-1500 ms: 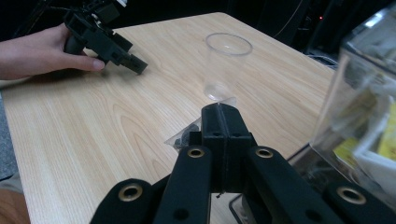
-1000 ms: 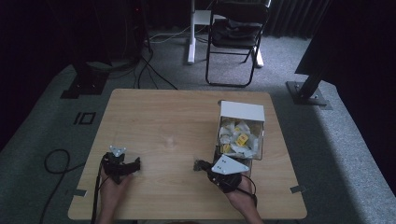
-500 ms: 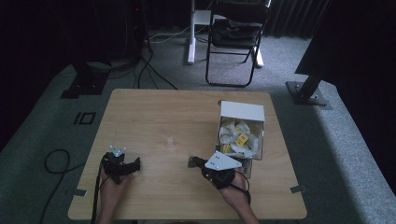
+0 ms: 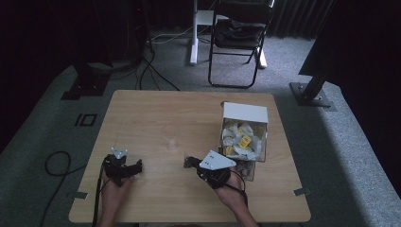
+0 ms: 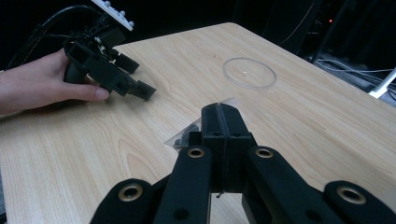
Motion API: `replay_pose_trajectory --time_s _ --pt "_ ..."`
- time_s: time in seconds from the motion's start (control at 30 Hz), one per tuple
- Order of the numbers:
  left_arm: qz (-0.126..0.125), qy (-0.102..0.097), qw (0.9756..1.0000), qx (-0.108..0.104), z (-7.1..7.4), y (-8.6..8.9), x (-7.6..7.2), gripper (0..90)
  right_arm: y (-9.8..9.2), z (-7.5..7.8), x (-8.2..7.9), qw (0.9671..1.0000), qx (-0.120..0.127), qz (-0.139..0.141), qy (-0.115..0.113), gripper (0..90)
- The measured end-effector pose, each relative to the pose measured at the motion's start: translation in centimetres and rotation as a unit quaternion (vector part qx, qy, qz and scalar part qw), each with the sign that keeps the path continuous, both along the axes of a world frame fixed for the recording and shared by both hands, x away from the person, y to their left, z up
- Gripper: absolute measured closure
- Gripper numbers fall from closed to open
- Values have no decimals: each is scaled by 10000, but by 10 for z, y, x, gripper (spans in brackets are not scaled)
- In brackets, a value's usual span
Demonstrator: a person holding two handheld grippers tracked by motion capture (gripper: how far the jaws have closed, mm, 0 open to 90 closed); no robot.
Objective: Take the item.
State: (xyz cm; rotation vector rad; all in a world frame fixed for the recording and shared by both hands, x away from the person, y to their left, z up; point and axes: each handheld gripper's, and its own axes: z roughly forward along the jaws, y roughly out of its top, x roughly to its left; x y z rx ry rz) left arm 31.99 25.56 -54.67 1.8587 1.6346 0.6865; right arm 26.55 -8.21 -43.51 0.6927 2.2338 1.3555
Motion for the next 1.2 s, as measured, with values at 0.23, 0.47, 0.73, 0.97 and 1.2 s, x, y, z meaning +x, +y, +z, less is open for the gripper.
replay_pose_trajectory --time_s 0.23,0.47,0.73,0.97,1.2 --pt "-1 0 10000 0 0 0 0 111 7 1 3 10000 45 42 20 900" --pt "0 1 10000 1 0 0 0 111 12 3 7 10000 75 63 12 900" --pt "-1 0 10000 0 0 0 0 111 17 10 11 9999 117 95 -33 900" --pt "0 1 10000 1 0 0 0 111 24 13 13 9998 125 120 -27 900" --pt "0 0 10000 2 0 0 0 111 28 13 18 9998 167 85 28 900"
